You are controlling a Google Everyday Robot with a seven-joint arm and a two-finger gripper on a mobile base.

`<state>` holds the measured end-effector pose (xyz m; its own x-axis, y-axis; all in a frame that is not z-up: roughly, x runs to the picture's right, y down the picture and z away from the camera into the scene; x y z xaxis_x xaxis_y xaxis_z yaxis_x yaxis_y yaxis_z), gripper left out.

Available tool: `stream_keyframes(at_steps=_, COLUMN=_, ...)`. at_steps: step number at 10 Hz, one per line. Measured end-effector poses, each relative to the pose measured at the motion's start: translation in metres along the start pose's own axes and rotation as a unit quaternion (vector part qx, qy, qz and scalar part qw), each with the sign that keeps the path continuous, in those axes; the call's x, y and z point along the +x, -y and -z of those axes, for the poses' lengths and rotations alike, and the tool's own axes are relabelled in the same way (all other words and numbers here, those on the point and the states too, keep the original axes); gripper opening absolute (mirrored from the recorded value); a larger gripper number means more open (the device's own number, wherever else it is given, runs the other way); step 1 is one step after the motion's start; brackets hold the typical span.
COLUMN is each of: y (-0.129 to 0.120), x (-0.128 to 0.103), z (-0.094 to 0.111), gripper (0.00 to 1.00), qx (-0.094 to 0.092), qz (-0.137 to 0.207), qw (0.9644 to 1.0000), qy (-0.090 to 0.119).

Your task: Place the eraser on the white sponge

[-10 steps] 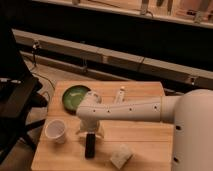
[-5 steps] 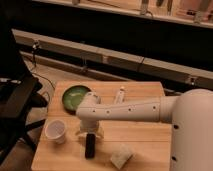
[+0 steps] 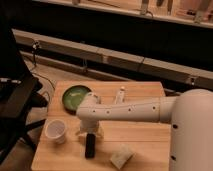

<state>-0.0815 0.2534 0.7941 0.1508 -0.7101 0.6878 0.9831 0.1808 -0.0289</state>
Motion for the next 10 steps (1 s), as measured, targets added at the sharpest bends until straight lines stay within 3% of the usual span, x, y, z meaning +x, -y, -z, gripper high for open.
stream_keyframes(at_steps=3, y=-0.001, x=-0.001, z=-0.002, gripper=0.80, qx=-0.002, qz=-0.007, qw=1.0000, qy=0.002)
stream_keyframes(at_steps=7, y=-0.022, x=-0.024, z=-0.021, gripper=0.78, qx=-0.019, qz=-0.056, qw=0.9980, qy=0.022)
stream_keyframes(at_steps=10, y=-0.020, x=-0.033, z=-0.022, gripper=0.51, qx=-0.023, qz=-0.067, qw=0.9972, qy=0.022)
